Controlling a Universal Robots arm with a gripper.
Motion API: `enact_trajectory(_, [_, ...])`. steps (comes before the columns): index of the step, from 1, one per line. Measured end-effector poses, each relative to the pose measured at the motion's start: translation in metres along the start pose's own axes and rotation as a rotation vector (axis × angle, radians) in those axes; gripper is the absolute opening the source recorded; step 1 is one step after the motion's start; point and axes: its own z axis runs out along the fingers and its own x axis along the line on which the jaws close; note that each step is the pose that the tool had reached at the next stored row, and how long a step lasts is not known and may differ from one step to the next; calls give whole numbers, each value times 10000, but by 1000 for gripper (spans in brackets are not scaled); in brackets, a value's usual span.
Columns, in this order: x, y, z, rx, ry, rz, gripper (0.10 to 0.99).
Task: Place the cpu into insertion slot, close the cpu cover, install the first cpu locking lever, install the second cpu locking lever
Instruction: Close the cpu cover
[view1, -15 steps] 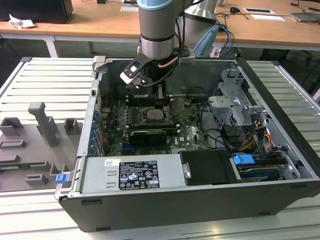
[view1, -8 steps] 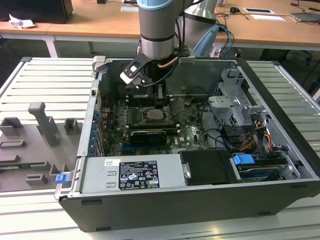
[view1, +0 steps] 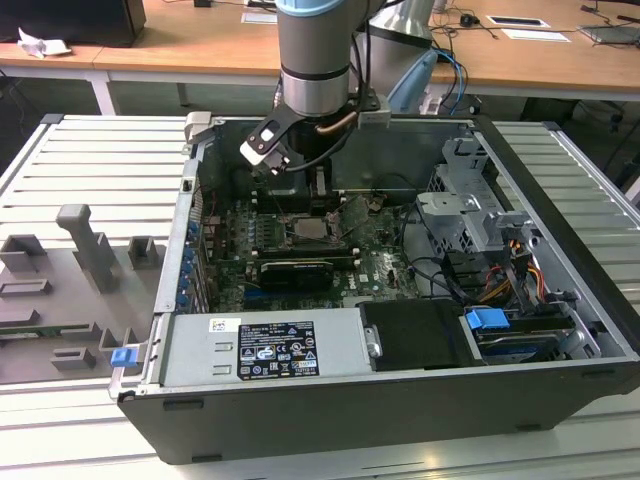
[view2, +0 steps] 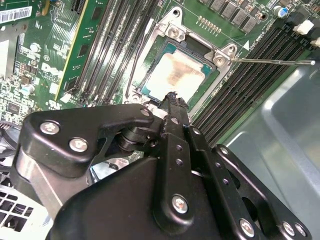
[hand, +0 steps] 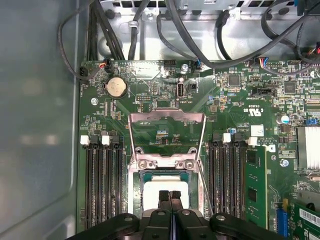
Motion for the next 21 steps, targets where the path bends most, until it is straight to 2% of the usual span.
enact_trajectory(3, [0, 1, -17, 1, -1, 0, 106])
enact_trajectory(5, [1, 5, -55, 0, 0, 0, 106])
enact_trajectory(8, [3, 18, -208, 0, -1, 0, 106])
enact_trajectory(10, [4, 21, -245, 1, 0, 0, 106])
enact_trajectory(15, [2, 39, -244, 0, 1, 0, 106])
enact_trajectory(16, [3, 87, -234, 6, -1, 0, 106])
enact_trajectory(18, [3, 237, -215, 39, 0, 0, 106])
enact_trajectory(21, [3, 288, -217, 53, -4, -2, 106])
